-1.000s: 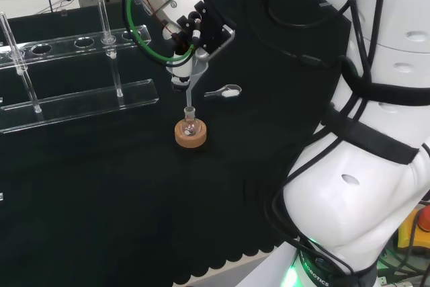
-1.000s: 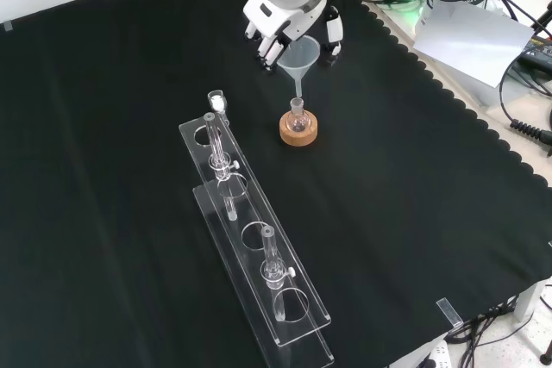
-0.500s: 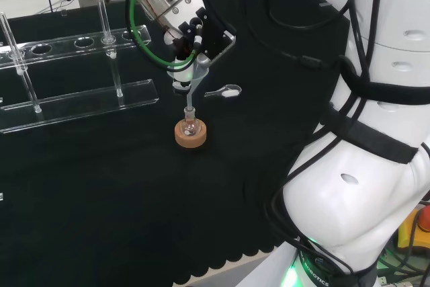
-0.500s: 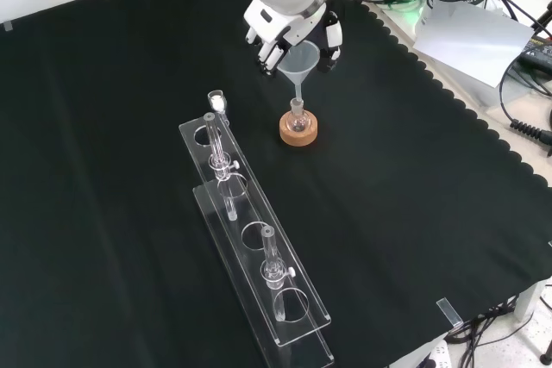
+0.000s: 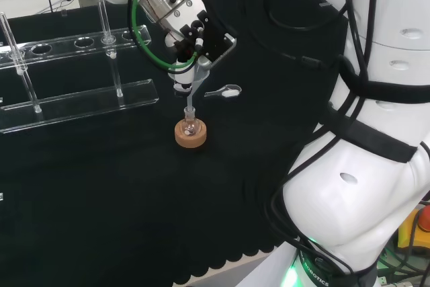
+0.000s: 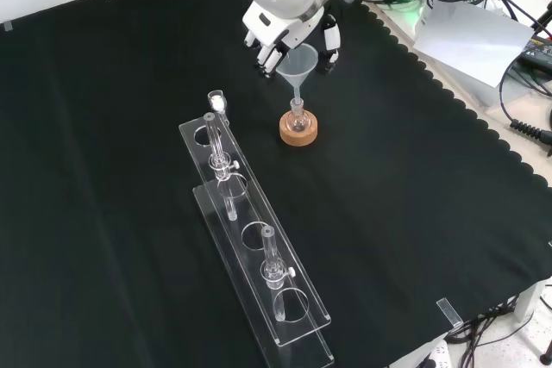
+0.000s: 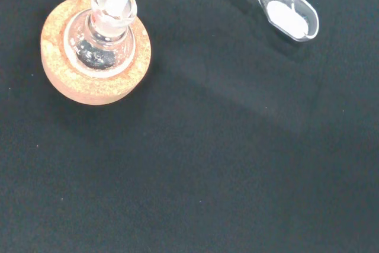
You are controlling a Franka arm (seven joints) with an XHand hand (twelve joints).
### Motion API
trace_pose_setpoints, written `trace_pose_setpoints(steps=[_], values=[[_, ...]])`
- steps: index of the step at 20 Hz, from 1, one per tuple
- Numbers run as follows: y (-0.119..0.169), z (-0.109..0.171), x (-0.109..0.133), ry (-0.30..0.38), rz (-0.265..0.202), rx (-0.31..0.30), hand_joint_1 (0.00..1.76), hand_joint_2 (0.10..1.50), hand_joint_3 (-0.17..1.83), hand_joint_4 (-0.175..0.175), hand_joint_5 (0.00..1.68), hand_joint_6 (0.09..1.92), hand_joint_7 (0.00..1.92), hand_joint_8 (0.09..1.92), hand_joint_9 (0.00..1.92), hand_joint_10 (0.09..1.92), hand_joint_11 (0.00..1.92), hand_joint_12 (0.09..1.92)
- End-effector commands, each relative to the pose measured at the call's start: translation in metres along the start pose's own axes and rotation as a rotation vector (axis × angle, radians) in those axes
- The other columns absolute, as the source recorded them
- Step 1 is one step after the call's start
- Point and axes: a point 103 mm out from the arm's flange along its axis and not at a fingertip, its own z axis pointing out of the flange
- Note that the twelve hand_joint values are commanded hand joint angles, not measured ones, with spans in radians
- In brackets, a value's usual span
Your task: Place the funnel on the round-bottom flask.
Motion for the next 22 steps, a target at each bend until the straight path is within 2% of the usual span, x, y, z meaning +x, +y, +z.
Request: trace_pose_setpoints(steps=[1,22], values=[[0.004,0.003,-0.001,0.001,-0.002,0.006,0.82,0.66,0.69,-0.053,0.63,0.84,0.77,0.77,1.09,0.65,0.58,1.25],[0.016,0.018,0.000,0.004,0.003,0.022,0.82,0.67,0.69,-0.056,0.63,0.84,0.76,0.78,1.08,0.65,0.60,1.24]])
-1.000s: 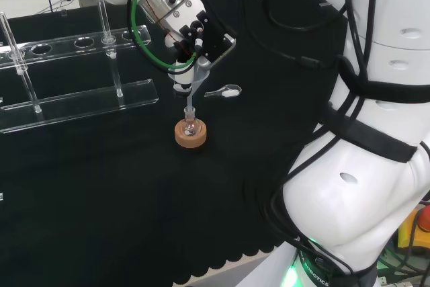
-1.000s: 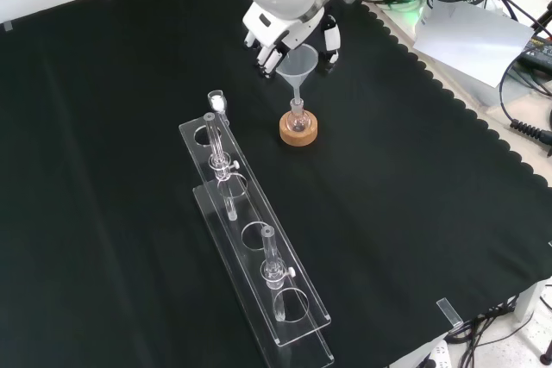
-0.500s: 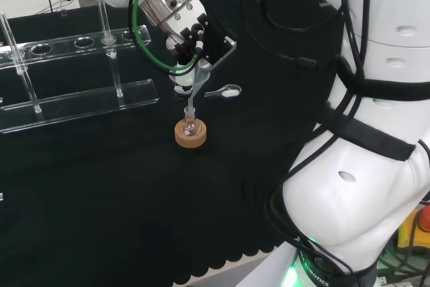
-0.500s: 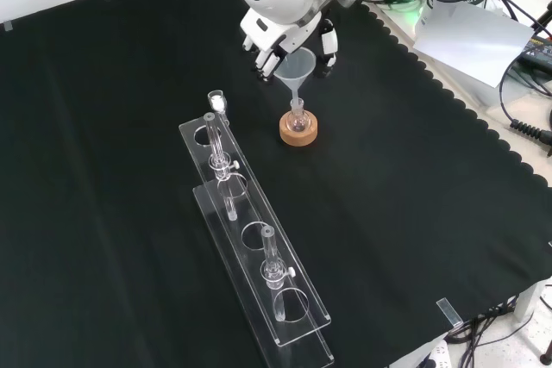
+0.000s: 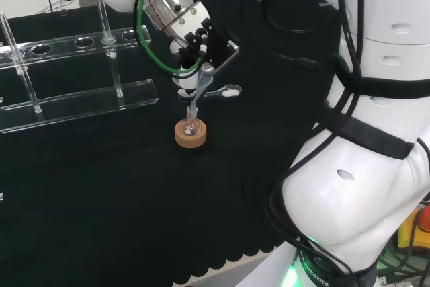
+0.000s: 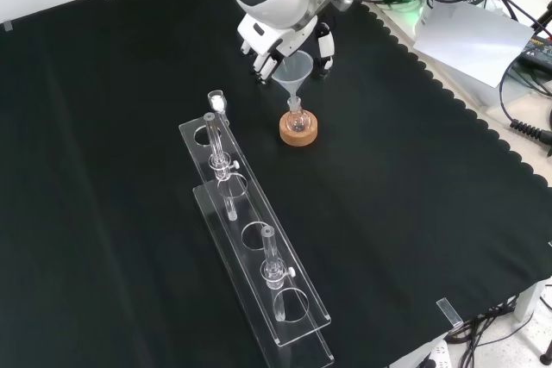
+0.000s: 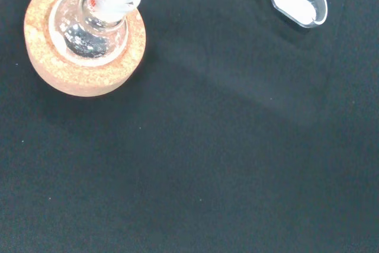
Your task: Place the funnel on the round-bottom flask.
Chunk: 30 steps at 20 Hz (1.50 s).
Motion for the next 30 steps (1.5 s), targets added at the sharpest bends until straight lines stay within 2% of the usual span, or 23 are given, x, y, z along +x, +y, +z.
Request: trace_pose_setpoints(steps=[1,16,30], values=[[0.000,0.001,0.002,-0.004,0.004,0.007,0.82,0.67,0.69,-0.057,0.63,0.84,0.76,0.78,1.08,0.65,0.60,1.24],[0.002,0.004,0.011,0.009,-0.017,0.012,0.82,0.67,0.69,-0.058,0.63,0.84,0.75,0.78,1.08,0.65,0.59,1.23],[0.002,0.008,0.010,0.002,-0.003,0.024,0.81,0.67,0.69,-0.061,0.60,0.84,0.71,0.79,1.05,0.65,0.58,1.24]])
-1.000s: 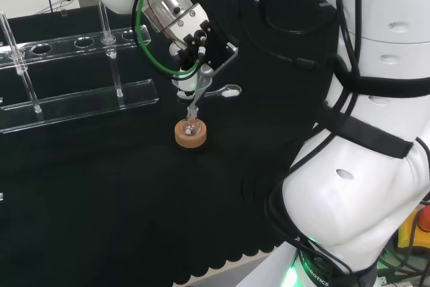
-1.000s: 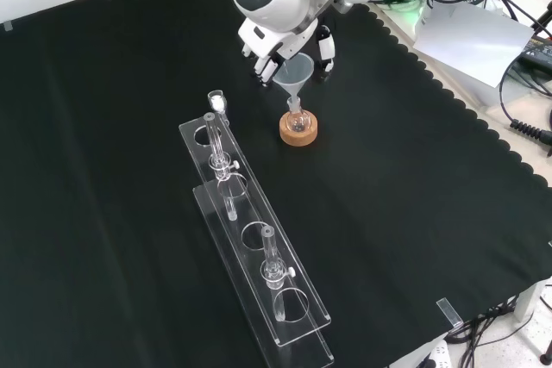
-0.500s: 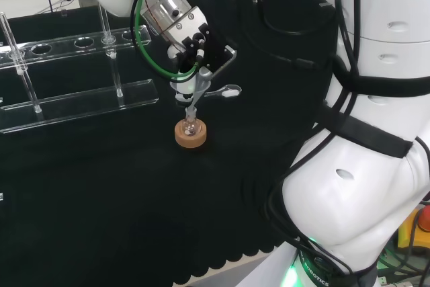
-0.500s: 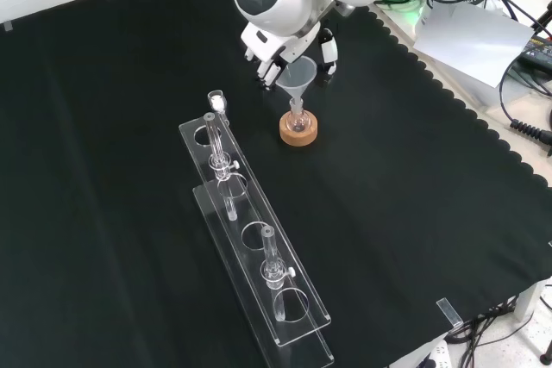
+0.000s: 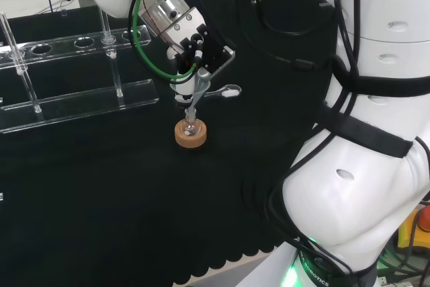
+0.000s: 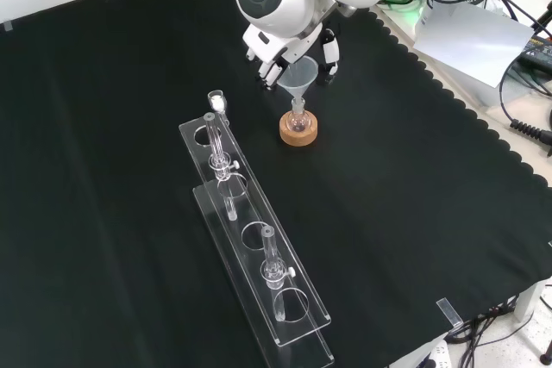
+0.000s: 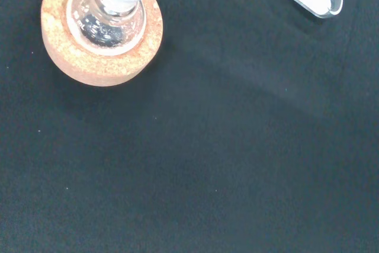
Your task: Place the funnel on the round-bottom flask.
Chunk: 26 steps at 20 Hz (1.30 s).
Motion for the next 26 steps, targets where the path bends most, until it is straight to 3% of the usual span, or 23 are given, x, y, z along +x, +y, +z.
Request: trace_pose_setpoints(steps=[1,5,8,12,26], values=[[0.0010,0.0037,-0.0020,0.006,0.001,-0.001,0.81,0.67,0.70,-0.062,0.58,0.84,0.69,0.80,1.02,0.66,0.57,1.25],[0.0008,0.0027,-0.0010,-0.002,0.001,0.004,0.80,0.66,0.70,-0.070,0.46,0.78,0.56,0.80,0.93,0.69,0.53,1.27],[0.0003,0.0031,0.0002,-0.007,0.007,0.009,0.77,0.63,0.70,-0.076,0.33,0.53,0.41,0.79,0.81,0.71,0.47,1.30],[-0.0004,0.0026,0.0010,-0.010,0.011,0.041,0.74,0.61,0.67,-0.073,0.30,0.23,0.28,0.77,0.70,0.72,0.40,1.33],[-0.0053,0.0084,-0.0018,0.003,0.018,0.068,0.73,0.61,0.63,-0.068,0.33,0.09,0.25,0.74,0.67,0.70,0.37,1.33]])
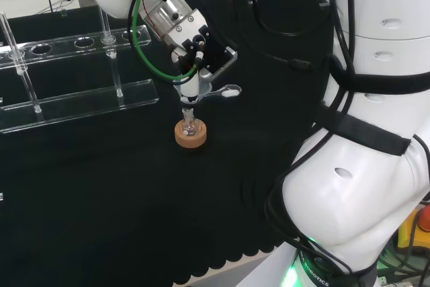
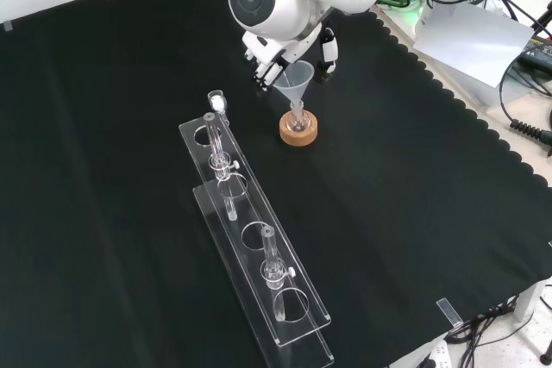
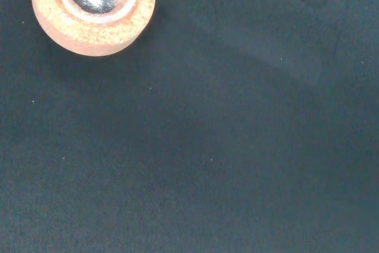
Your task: Place the funnel on the round-bottom flask.
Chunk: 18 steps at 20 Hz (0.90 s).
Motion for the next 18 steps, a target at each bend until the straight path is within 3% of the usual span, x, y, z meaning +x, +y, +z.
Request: trace_pose_setpoints(steps=[1,14,18], values=[[-0.002,0.003,-0.001,0.006,0.001,-0.004,0.73,0.61,0.63,-0.067,0.33,0.09,0.25,0.74,0.67,0.70,0.37,1.33],[-0.003,0.011,-0.011,0.016,0.007,0.005,0.73,0.62,0.63,-0.066,0.35,0.09,0.25,0.74,0.67,0.70,0.38,1.33],[-0.005,0.008,-0.009,0.026,-0.001,-0.018,0.73,0.62,0.63,-0.066,0.35,0.09,0.25,0.74,0.67,0.70,0.38,1.33]])
